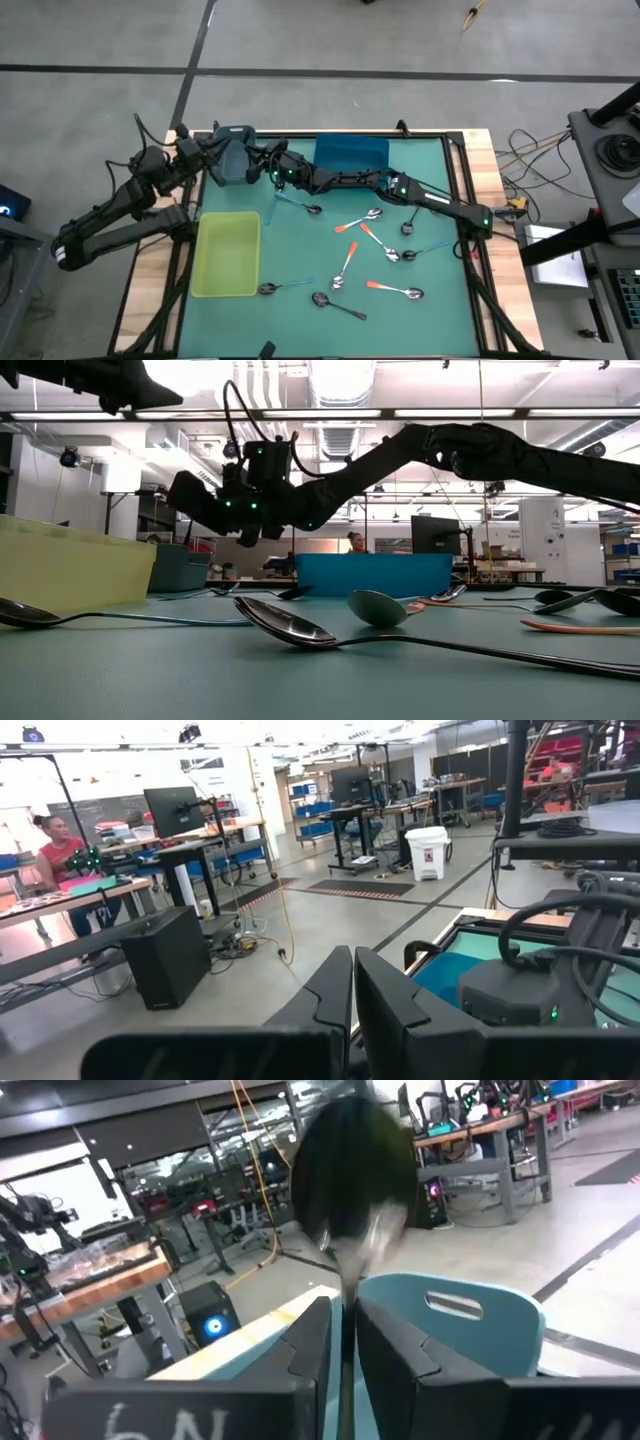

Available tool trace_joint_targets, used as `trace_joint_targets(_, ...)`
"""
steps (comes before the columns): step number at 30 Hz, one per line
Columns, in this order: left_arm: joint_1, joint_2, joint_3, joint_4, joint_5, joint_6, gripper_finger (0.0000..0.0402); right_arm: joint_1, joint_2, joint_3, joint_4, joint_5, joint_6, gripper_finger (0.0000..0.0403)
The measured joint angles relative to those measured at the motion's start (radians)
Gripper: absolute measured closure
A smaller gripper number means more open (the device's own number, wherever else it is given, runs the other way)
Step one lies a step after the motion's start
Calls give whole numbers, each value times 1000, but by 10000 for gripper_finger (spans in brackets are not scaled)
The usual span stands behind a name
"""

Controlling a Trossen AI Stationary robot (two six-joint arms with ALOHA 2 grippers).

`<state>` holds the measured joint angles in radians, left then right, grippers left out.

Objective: Sort silverware by color (type)
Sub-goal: Put the black spoon into the blue bin, then put the orange spoon into the yellow bin

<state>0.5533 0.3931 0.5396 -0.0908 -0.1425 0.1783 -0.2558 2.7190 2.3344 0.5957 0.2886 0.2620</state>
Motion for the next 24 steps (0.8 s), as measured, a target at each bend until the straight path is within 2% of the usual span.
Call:
trace_joint_targets(15,0,0,0,2,0,1,402,-6,0,0,-22,-2,-5,315)
trace_joint_targets(19,0,0,0,0,0,0,402,-7,-16,-1,-38,-40,-82,310)
trace_joint_targets(24,0,0,0,-13,0,0,402,0,-131,-1,-283,-80,-216,317)
